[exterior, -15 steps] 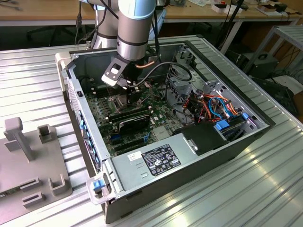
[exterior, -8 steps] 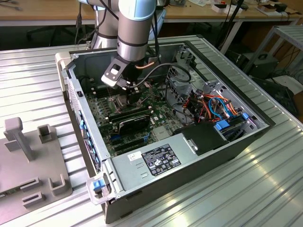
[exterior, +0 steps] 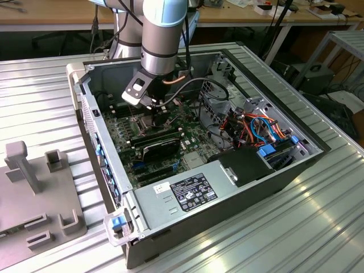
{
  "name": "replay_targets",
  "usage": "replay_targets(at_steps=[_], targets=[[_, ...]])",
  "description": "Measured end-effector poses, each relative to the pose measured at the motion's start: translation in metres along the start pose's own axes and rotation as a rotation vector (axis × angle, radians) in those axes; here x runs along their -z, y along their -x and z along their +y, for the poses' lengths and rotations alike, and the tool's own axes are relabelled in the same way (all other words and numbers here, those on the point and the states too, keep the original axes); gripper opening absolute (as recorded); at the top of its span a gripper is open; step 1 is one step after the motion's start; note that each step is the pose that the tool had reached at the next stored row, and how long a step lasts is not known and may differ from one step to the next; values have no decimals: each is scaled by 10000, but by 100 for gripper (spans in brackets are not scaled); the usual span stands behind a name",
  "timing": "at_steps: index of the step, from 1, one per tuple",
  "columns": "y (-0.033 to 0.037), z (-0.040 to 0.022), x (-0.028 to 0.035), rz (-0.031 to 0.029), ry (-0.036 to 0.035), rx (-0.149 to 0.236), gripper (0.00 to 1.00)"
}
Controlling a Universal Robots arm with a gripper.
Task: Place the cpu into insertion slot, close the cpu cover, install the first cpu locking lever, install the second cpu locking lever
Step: 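Place the cpu into insertion slot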
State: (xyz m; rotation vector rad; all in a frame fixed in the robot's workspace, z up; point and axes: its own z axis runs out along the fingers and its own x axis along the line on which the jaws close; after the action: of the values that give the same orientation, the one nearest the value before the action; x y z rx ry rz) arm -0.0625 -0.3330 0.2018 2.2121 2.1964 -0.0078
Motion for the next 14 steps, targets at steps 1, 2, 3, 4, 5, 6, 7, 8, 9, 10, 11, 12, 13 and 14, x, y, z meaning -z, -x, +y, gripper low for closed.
replay_targets(at_steps=[1,2,3,4,5,6,7,8,9,10,11,12,13,14], targets=[[0,1,0,1,0,-3,55],[0,1,-5,1,0,-7,55],[0,1,-10,1,0,-7,55],[0,1,-10,1,1,-7,55],[0,0,-11,1,0,-7,55],[-1,1,-13,3,1,-7,55],[-1,1,-18,4,2,-7,55],[0,0,-19,0,0,-7,55],[0,0,-20,0,0,-7,55],[0,0,-22,0,0,-8,55],[-1,0,-23,2,1,-7,55],[-1,1,-24,1,0,-8,55],[-2,1,-25,1,1,-7,55],[-4,1,-28,2,1,-7,55]])
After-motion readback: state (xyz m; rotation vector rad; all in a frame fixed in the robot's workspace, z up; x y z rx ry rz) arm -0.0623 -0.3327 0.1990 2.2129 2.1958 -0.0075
